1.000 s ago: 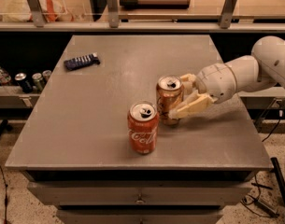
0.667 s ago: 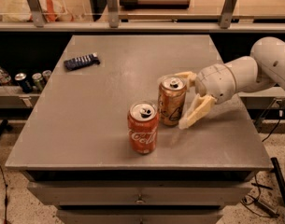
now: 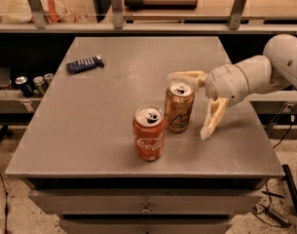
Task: Move orange can near coke can
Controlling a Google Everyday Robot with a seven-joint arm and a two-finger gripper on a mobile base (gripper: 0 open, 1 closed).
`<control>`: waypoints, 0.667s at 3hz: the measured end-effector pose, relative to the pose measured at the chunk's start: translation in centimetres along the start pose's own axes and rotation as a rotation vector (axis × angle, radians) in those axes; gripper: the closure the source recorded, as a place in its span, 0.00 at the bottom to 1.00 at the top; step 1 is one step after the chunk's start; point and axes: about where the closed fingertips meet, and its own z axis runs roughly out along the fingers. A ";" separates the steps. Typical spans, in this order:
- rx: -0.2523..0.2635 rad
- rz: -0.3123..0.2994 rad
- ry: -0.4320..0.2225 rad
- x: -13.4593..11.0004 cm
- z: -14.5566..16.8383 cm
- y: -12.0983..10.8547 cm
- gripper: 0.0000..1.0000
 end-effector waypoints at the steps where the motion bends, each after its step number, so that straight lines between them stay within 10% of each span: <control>1: 0.008 -0.025 0.055 -1.2 -1.0 0.4 0.00; 2: 0.040 -0.029 0.158 -2.0 -2.0 0.6 0.00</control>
Offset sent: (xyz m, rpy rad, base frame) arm -0.0087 -0.0356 0.0369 -0.2849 -0.1159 -0.0639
